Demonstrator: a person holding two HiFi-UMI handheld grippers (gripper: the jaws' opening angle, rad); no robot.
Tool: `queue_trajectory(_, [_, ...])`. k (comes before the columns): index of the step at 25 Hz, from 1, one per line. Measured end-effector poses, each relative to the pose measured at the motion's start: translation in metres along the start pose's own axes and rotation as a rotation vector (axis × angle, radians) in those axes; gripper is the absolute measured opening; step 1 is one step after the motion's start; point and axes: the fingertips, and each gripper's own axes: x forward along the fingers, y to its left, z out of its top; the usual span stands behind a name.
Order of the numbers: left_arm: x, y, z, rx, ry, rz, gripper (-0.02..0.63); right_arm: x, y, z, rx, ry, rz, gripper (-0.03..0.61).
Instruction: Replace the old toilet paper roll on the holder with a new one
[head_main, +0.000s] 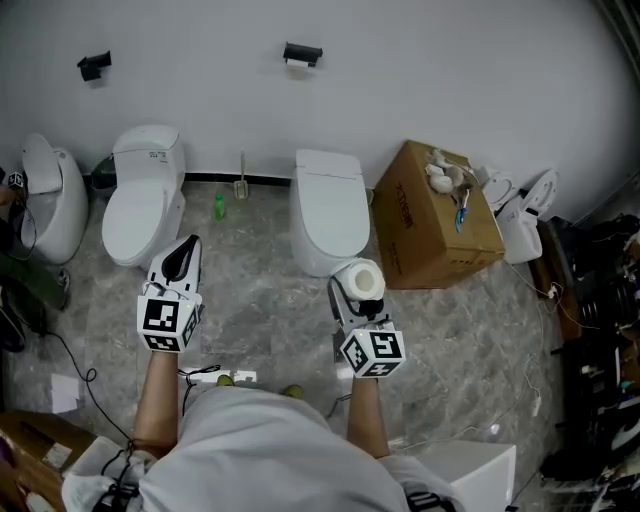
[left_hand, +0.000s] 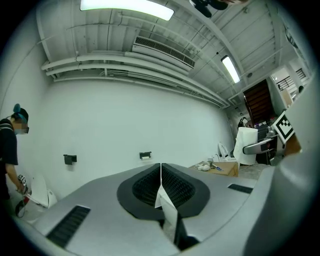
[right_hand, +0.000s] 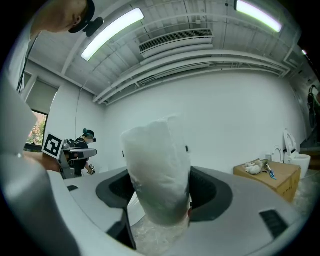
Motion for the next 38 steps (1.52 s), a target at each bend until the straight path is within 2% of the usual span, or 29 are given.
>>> queue_trajectory(7, [0.009,-0.002,-0.002,0.007,0.006,-0.03,0.036,0.005,0.001,0.0,-0.01,-0.001,0.002,0.319])
queue_trajectory(10, [0.015,-0.002,-0.002,0.008,0.007,-0.036,0.116,0.009,-0.003,0.0,-0.002,0.002,-0.002,0.319])
queue_trajectory(11, [0.017,-0.001,-0.002,0.006,0.008,-0.034,0.123,0.011,-0.003,-0.001,0.001,0.003,-0.002,0.319])
queue_trajectory(17, [0.022,0.006,-0.01,-0.012,0.017,-0.028,0.124,0.02,-0.003,-0.005,-0.032,0.029,0.003,0.319])
queue_trajectory(23, [0.024,0.011,-0.019,-0.02,0.03,-0.037,0.127,0.027,-0.003,-0.01,-0.021,0.022,-0.002,0.318])
queue_trajectory(32, [0.023,0.06,-0.029,-0.018,0.034,-0.054,0.129,0.063,0.039,-0.004,0.0,-0.019,-0.001,0.318])
queue_trajectory(38, [0.039,0.077,-0.041,-0.035,0.048,-0.088,0.129,0.081,0.051,-0.01,-0.021,0.006,-0.041,0.318])
